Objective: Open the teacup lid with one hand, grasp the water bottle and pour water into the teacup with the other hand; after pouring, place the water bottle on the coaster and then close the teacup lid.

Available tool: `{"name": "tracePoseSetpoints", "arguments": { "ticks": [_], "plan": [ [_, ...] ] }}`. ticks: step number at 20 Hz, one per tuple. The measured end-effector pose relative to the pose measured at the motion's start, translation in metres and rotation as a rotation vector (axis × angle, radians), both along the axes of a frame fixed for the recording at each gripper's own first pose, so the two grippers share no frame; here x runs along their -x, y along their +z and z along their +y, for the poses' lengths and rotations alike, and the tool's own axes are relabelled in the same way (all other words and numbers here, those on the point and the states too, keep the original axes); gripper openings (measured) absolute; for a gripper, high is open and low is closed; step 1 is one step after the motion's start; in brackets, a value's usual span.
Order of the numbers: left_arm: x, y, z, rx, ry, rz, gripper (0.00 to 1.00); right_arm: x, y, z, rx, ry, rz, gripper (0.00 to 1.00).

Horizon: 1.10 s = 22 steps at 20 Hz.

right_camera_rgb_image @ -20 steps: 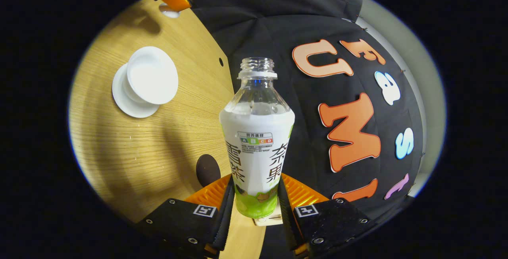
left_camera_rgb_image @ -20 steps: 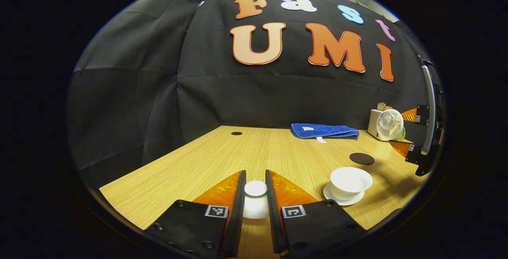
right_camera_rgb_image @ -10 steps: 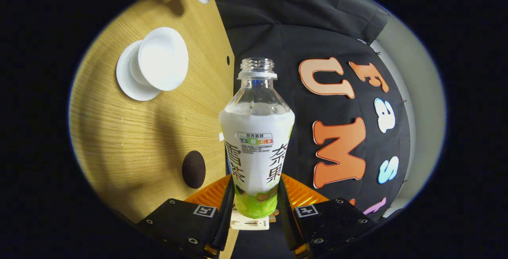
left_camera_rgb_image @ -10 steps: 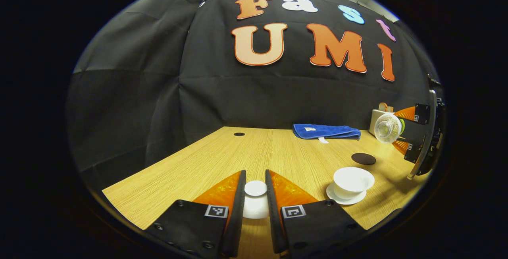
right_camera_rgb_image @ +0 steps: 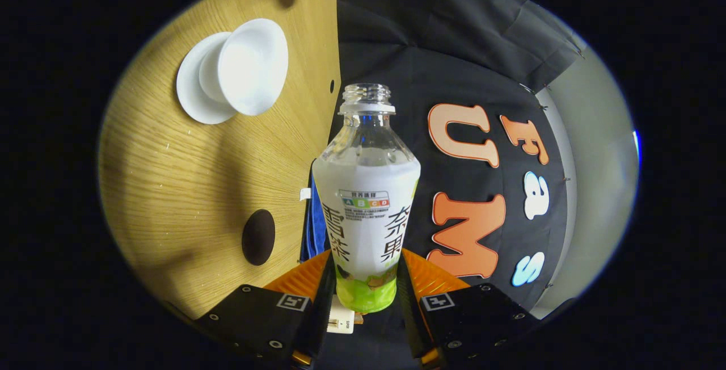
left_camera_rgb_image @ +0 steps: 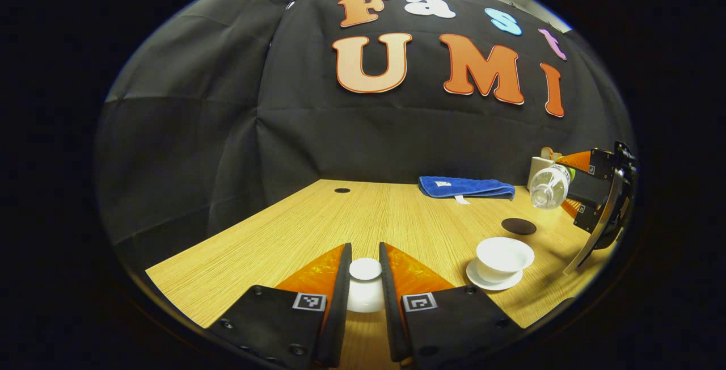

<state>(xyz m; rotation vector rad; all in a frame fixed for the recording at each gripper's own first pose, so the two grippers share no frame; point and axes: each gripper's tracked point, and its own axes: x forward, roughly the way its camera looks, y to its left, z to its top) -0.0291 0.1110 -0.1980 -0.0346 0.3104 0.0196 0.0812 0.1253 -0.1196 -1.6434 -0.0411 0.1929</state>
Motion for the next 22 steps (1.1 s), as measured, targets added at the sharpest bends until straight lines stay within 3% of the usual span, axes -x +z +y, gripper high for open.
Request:
{"name": "tracePoseSetpoints", "arguments": {
  "ticks": [8,13,22],
  "plan": [
    [0.001,-0.002,0.003,0.003,-0.001,0.002,0.35,-0.002,0.009,0.002,0.074,0.033,-0.071,0.54],
    [0.001,-0.004,0.003,0.006,-0.009,0.004,0.35,-0.009,0.027,0.003,0.114,0.051,-0.121,0.60],
    [0.001,-0.002,0.009,0.008,-0.004,0.000,0.35,-0.013,0.050,0.009,0.190,0.100,-0.191,0.57]
  ]
}}
